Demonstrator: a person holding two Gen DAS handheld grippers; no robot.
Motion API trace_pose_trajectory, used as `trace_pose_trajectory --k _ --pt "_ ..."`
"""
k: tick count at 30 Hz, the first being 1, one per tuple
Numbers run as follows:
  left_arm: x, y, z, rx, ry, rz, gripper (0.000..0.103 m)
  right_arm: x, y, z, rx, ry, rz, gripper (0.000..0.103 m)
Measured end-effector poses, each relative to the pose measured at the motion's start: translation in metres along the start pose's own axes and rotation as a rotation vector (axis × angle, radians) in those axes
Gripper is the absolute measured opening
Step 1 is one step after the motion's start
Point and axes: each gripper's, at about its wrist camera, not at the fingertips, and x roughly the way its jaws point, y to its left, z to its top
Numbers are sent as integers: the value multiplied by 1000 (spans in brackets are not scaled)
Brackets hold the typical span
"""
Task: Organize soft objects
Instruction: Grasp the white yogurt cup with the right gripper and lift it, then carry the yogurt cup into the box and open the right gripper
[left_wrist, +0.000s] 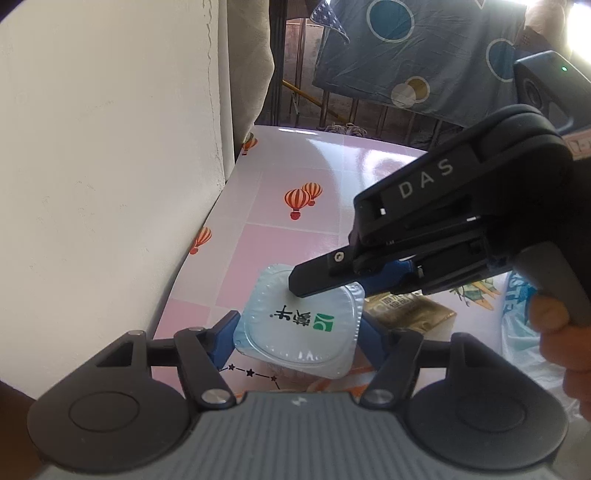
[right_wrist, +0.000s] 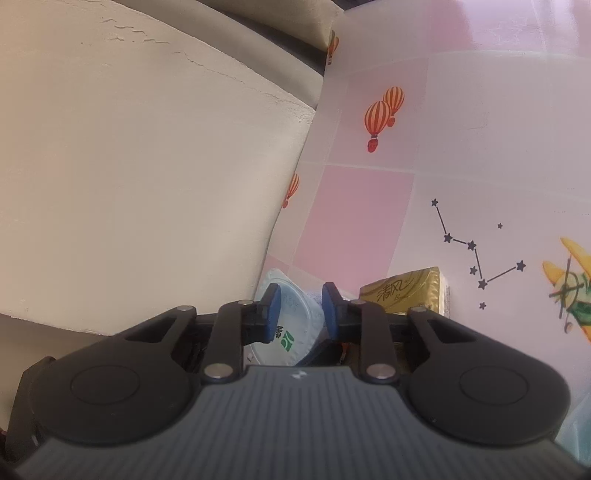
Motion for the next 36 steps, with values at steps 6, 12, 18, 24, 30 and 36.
trace_pose_trajectory --k 6,12,18,24,30,36 --pt "-5 1 2 -34 -16 8 68 -4 0 -1 37 -13 16 21" --pt "-35 -2 10 -23 -82 29 68 -21 17 -3 40 -42 51 21" --pt "-85 -28 25 25 -174 32 68 -70 37 -14 39 -108 117 21" --pt "-136 -90 32 119 -253 -38 68 -162 37 -45 63 -222 167 21" --pt "-175 -189 27 245 -295 -184 68 -281 3 -101 119 -378 143 21" --pt "-181 -299 7 392 -254 -360 68 -393 -56 -178 218 -546 56 21"
